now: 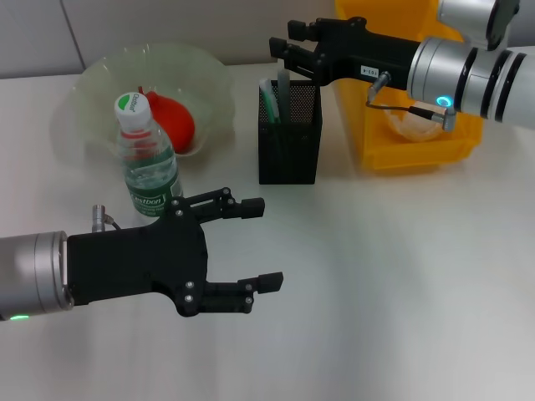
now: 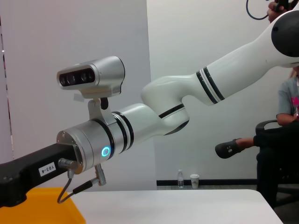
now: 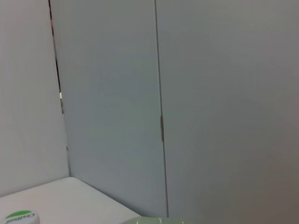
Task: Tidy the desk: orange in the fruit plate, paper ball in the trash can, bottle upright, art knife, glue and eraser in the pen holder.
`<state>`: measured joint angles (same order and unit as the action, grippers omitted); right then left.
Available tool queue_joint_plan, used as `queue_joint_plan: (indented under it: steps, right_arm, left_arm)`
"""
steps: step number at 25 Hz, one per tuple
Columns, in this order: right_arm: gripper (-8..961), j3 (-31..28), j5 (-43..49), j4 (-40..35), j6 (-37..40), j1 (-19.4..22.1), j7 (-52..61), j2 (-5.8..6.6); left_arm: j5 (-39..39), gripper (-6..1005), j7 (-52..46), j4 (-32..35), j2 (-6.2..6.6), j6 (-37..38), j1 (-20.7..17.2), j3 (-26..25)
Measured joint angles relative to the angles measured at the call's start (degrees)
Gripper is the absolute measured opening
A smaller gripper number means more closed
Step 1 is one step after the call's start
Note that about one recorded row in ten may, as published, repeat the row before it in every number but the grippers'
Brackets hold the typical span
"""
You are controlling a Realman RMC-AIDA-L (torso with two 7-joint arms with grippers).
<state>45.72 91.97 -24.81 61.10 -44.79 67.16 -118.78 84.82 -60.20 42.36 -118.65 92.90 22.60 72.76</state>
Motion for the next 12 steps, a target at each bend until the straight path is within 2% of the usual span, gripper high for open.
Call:
queue_joint_plan:
  steps: [5,12]
  right_arm:
    - [379,-0.16,-2.23,-1.05,0.89,1.11,-0.46,-0.03]
    - [424,-0.11,-2.95,-7.69,6.1,6.31,-0.51,-0.05]
  left_arm:
    - [0.0,827,0.0,0.01,0.0,0.0,-0.05,-0.29]
    - [-0.01,827,-0.39,-0.01,0.15,0.01,-0.32,-2.13]
